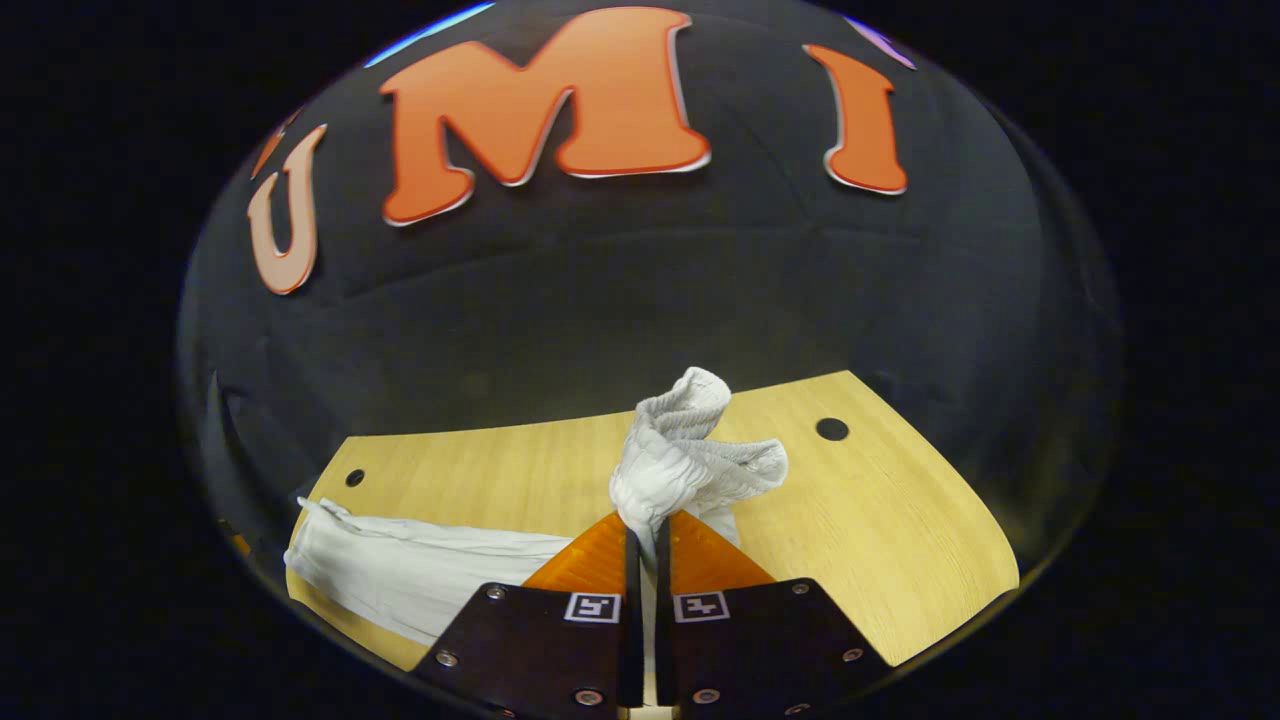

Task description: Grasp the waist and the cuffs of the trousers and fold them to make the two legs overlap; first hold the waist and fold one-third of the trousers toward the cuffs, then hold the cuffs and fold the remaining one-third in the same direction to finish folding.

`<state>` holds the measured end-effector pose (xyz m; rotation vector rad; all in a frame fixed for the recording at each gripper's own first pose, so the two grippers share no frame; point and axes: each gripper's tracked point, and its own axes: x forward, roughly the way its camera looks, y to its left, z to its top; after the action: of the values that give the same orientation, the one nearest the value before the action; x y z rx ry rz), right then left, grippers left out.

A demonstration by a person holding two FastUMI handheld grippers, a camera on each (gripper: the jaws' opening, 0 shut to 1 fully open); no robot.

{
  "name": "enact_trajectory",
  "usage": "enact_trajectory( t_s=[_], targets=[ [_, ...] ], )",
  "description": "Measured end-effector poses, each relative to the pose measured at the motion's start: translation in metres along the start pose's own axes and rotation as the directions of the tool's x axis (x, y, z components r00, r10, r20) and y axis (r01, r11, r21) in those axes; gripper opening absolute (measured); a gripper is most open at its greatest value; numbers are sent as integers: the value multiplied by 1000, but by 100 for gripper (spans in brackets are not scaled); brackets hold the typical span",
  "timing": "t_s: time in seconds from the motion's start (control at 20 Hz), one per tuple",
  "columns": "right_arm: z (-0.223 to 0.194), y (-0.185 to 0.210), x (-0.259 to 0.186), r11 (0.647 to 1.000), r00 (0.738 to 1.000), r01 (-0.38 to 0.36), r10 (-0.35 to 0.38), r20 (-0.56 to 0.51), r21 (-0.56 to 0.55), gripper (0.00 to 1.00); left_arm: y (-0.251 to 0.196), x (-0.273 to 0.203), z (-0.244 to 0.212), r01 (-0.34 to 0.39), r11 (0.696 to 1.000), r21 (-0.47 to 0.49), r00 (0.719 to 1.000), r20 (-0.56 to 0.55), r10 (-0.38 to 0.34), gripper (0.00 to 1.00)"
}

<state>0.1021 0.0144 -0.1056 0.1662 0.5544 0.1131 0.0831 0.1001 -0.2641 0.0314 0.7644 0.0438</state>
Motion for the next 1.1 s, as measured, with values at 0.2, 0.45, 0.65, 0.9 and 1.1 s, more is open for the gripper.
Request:
enact_trajectory(
  t_s=[0.2,0.45,0.65,0.9,1.1],
  targets=[
    [-1,52,-16,989,996,-83,81,-25,-123,5,4,2,-4,-10,999,-45,1000,-9,9,100],
    [-84,140,9,925,990,-126,96,-101,-359,5,6,7,-11,8,995,-95,999,-37,-11,100],
    [-129,175,5,811,980,-178,96,-174,-558,14,4,19,-24,49,991,-128,996,-74,-59,100],
    [-155,200,-9,743,957,-270,137,-256,-613,48,-4,40,-44,124,968,-219,977,-146,-158,100],
    [-148,210,-31,763,959,-272,160,-235,-587,87,-12,50,-66,158,919,-362,942,-224,-250,100]
  ],
)
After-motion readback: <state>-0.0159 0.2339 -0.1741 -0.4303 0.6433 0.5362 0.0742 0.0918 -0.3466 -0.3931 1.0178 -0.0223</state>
